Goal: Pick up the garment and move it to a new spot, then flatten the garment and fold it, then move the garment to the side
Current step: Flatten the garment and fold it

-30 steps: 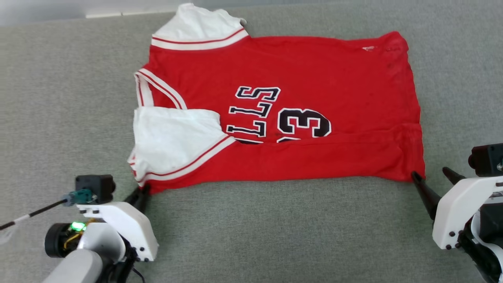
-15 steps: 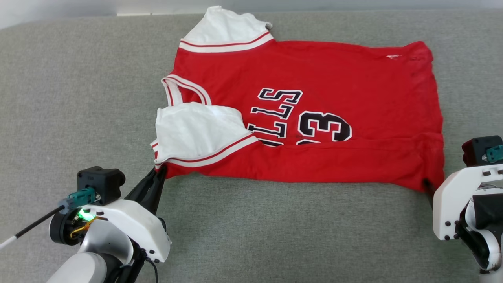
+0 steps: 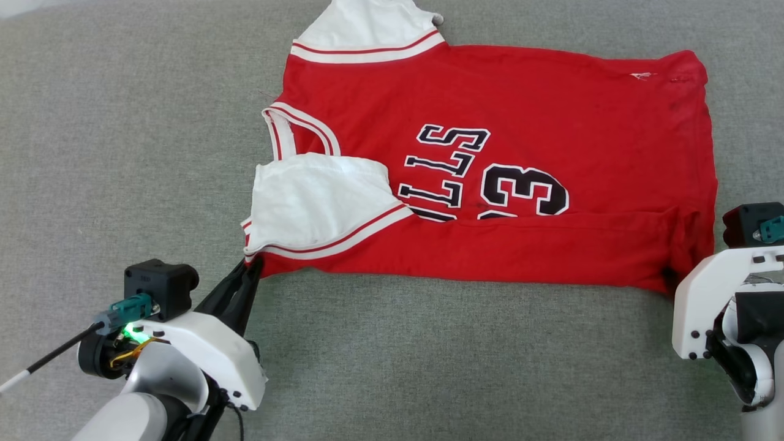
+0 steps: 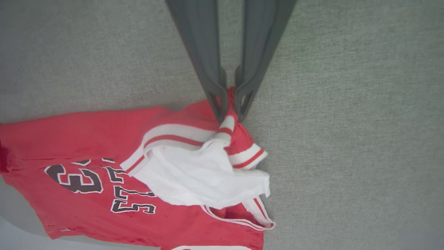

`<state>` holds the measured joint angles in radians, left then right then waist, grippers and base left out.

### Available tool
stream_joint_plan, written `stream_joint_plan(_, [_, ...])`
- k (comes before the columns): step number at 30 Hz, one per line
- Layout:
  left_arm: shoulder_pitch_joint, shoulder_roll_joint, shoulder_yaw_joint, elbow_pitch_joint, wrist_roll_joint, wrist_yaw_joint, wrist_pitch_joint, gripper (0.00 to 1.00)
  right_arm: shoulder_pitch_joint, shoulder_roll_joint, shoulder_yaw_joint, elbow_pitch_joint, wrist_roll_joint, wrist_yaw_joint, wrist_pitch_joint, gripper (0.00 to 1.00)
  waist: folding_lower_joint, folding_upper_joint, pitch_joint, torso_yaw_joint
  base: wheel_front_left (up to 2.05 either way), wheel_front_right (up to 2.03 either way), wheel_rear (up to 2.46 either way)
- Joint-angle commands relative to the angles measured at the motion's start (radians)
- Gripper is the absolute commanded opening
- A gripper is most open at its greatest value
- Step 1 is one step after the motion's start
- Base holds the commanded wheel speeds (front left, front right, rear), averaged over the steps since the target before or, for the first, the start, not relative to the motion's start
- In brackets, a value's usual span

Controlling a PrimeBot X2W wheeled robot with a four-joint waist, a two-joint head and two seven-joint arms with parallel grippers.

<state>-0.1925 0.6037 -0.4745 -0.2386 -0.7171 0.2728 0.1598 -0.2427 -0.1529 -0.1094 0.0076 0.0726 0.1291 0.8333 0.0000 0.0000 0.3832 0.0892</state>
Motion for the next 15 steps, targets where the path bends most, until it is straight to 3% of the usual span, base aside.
stream_joint_plan(1, [-0.009, 0.006, 0.002, 0.01, 0.002, -0.005, -0.002, 0.0, 0.024, 0.011, 0.007, 0.06, 0.002, 0.003, 0.005, 0.0, 0.0, 0.0, -0.003, 0.0, 0.0, 0.0, 0.0])
stream_joint_plan(8, [0.042, 0.022, 0.008, 0.088, -0.021, -0.015, -0.016, 0.0, 0.021, -0.009, -0.009, 0.045, 0.028, 0.001, -0.021, 0.0, 0.0, 0.0, -0.057, -0.02, 0.0, 0.0, 0.0])
stream_joint_plan(15, [0.13, 0.055, 0.003, 0.125, -0.044, -0.027, -0.012, 0.0, 0.078, -0.063, -0.013, -0.03, 0.111, 0.001, 0.028, 0.0, 0.0, 0.0, -0.14, -0.045, 0.0, 0.0, 0.0])
